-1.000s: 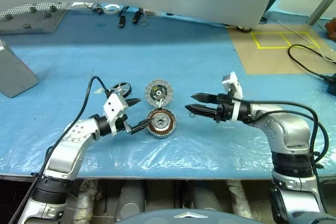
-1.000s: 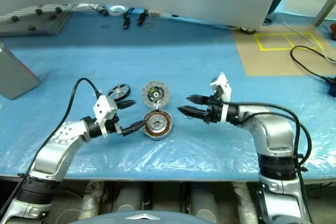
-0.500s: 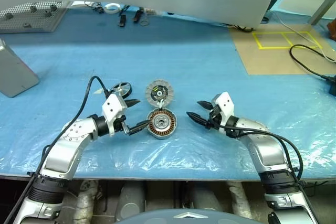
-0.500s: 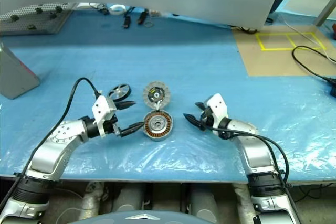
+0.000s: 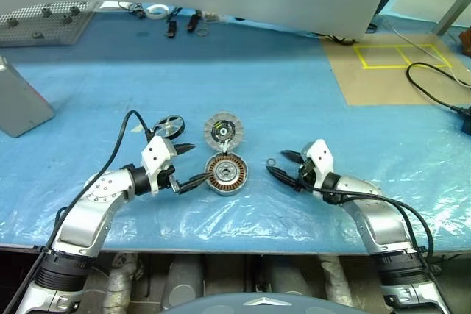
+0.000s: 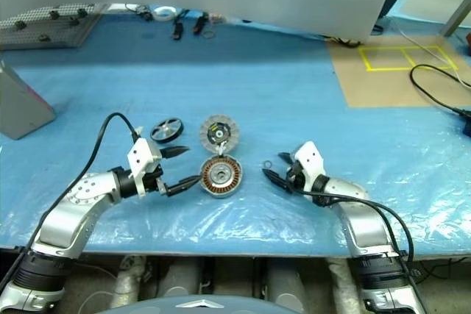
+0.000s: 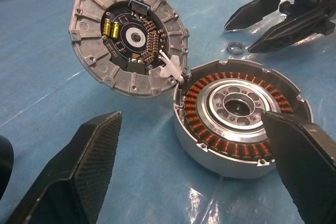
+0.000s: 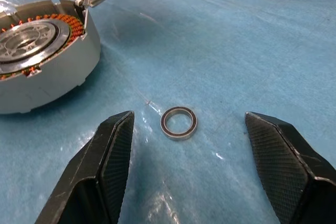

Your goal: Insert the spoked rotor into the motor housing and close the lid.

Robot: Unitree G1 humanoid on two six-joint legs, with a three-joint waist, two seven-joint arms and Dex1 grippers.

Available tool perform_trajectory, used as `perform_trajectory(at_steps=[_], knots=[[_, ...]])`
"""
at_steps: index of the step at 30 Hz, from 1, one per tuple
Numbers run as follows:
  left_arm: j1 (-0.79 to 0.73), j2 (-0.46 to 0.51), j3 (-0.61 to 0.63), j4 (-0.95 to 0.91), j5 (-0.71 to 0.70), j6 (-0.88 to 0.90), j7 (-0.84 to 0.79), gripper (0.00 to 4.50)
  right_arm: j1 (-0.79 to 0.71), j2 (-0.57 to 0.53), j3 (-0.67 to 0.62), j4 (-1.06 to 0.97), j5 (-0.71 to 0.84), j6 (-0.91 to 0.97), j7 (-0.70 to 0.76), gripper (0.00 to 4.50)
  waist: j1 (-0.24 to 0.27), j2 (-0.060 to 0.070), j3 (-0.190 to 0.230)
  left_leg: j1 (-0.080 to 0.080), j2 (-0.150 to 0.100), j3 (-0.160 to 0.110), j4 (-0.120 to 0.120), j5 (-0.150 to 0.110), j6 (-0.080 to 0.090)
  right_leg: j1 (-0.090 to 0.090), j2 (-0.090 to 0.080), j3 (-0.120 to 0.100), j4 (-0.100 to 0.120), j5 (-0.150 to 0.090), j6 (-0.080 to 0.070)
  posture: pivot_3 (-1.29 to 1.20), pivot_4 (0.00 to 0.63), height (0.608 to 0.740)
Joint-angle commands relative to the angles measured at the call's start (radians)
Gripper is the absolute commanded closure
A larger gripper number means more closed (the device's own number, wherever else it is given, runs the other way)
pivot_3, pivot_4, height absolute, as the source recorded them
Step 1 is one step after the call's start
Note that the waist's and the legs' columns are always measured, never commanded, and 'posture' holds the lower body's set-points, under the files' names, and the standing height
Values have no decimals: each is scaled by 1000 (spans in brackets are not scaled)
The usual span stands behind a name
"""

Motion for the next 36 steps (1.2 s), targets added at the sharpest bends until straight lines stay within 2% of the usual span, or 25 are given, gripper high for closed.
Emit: perform_trajectory(at_steps=[1,18,29,30,31,36], knots=[[-9,4,10,-30,-9,-6,-1,0,5,-8,30,36,-34,-89,3,982,0,0,0,0,0,0,0,0,0,0,0,0,0,0,0,0,150,740],[3,12,9,-37,-12,-6,-15,0,-19,12,85,157,-64,-217,5,982,-2,0,0,9,0,0,0,0,0,9,0,0,-1,0,0,0,150,740],[7,7,4,-33,-7,-12,-17,0,-32,-10,85,154,-55,-171,6,982,-1,0,0,9,0,0,0,0,0,9,0,0,-1,0,0,0,150,740],[12,8,4,-34,-7,-13,-18,0,-24,-18,82,141,-52,-166,10,1359,-1,0,0,9,0,0,0,0,0,9,0,0,-1,0,0,0,150,740],[15,8,3,-35,-6,-15,-19,0,-16,-25,80,126,-47,-156,14,1507,-1,0,0,9,0,0,0,0,0,9,0,0,-1,0,0,0,150,740],[18,4,-3,-25,0,-24,-21,0,7,-45,86,60,-36,-113,18,1507,2,0,0,8,0,0,0,0,1,9,0,0,-3,0,0,0,150,740]])
